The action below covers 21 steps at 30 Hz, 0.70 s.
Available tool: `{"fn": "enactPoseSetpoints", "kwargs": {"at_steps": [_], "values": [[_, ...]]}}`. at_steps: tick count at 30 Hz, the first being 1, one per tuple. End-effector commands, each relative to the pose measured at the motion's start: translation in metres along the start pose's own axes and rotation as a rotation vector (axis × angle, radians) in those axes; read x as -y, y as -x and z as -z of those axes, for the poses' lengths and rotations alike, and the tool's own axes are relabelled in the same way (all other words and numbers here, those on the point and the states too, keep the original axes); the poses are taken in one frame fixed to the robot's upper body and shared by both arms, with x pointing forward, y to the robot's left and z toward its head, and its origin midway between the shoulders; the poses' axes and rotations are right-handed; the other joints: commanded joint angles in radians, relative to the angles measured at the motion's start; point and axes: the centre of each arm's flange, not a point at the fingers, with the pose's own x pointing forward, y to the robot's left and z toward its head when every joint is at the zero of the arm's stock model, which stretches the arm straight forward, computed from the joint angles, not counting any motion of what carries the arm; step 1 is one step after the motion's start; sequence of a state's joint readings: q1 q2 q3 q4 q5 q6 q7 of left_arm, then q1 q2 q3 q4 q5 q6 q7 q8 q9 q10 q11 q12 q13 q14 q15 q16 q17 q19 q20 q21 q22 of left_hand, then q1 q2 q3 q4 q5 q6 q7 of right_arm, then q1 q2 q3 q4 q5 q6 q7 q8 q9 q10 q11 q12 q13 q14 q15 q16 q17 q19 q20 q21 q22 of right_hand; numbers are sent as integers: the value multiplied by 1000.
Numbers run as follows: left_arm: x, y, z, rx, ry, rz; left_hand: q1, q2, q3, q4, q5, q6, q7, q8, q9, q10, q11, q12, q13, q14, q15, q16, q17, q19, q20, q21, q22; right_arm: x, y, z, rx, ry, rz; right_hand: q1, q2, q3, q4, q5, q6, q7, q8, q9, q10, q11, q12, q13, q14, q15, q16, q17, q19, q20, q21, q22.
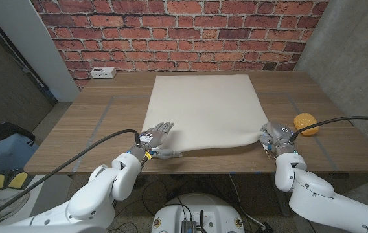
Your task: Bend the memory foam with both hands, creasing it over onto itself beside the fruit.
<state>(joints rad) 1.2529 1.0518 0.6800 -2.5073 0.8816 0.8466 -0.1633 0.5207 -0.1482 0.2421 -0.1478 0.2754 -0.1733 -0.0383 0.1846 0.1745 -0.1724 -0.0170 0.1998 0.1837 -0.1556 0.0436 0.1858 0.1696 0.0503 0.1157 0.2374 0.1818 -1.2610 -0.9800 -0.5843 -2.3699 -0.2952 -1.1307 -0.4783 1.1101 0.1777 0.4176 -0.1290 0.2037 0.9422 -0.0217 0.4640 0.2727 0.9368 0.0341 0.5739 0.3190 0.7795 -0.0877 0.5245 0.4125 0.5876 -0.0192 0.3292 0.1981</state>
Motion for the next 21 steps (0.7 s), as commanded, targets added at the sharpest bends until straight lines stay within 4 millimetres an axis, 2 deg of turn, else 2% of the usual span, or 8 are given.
{"fn": "enactPoseSetpoints", "kwargs": {"at_steps": [1, 7, 8, 10, 14, 15, 17, 21], "values": [[0, -2, -4, -35, -62, 42, 52, 4, 2, -12, 21, -190, -22, -8, 5, -96, 19, -10, 5, -28, 31, -10, 7, -29, 24, -19, 3, 9, 1, 10, -10, -187, 59, 12, -13, 17, -9, 5, 82, 60, 17, 15, 28, 17, 19, 10, 20, -59, -10, -1, 3, 14, 8, 1], [2, -6, -7, -83, -133, 38, 98, 26, 8, -11, 33, -239, -41, -11, 6, -135, 17, -14, 6, -63, 41, -13, 8, -53, 20, -31, 4, 9, -1, 15, -7, -270, 91, 5, -20, 30, -12, 4, 92, 66, 28, 25, 38, 26, 31, 19, 38, -55, -19, -4, 2, 20, 11, 1], [3, -7, -7, -89, -142, 39, 113, 41, 15, -10, 35, -245, -39, -7, 6, -140, 14, -13, 6, -70, 36, -12, 8, -54, 7, -31, 5, 10, -2, 15, -4, -272, 93, 4, -20, 31, -13, 4, 92, 67, 29, 26, 38, 26, 32, 20, 36, -53, -22, -4, -1, 21, 10, 1], [3, -9, -7, -102, -156, 37, 183, 102, 45, -9, 35, -270, -33, 0, 7, -166, -27, -9, 6, -101, 0, -11, 7, -60, -60, -33, 5, 10, -2, 15, 2, -260, 96, 3, -21, 35, -13, 4, 88, 71, 29, 28, 35, 26, 33, 22, 36, -52, -25, -5, -5, 22, 9, 1], [5, -11, -7, -153, -212, 0, 290, 216, 106, -14, 9, -281, -11, 8, 7, -165, -40, 1, 5, -95, -41, -5, 3, -19, -129, -20, 3, 12, -2, 18, 7, -281, 104, 1, -23, 40, -15, 4, 89, 71, 32, 32, 36, 27, 36, 26, 38, -52, -31, -6, -11, 20, 8, 0], [5, -12, -6, -162, -227, -10, 345, 265, 137, -22, -14, -273, -8, 13, 7, -154, -46, 6, 5, -83, -57, -3, 2, -2, -143, -17, 2, 13, -2, 18, 15, -278, 105, -1, -22, 42, -14, 4, 90, 71, 33, 33, 36, 27, 37, 26, 38, -51, -32, -6, -13, 19, 7, 0], [7, -12, -7, -192, -251, -60, 428, 307, 179, -35, -45, -252, -9, 19, 7, -122, -53, 16, 4, -48, -70, 1, 0, 39, -150, -9, 0, 14, -2, 19, 13, -277, 109, -3, -23, 44, -14, 4, 90, 70, 35, 35, 34, 27, 38, 28, 39, -53, -34, -5, -14, 19, 7, 0], [10, -10, -8, -238, -315, -188, 719, 327, 318, -46, -25, -89, -11, 46, 7, 67, -66, 58, 2, 105, -115, 8, -1, 125, -146, 11, 8, 17, 0, 22, 10, -272, 119, -5, -24, 46, -16, 3, 91, 70, 37, 38, 33, 25, 41, 31, 38, -54, -35, 0, -18, 19, 6, -1]]}}
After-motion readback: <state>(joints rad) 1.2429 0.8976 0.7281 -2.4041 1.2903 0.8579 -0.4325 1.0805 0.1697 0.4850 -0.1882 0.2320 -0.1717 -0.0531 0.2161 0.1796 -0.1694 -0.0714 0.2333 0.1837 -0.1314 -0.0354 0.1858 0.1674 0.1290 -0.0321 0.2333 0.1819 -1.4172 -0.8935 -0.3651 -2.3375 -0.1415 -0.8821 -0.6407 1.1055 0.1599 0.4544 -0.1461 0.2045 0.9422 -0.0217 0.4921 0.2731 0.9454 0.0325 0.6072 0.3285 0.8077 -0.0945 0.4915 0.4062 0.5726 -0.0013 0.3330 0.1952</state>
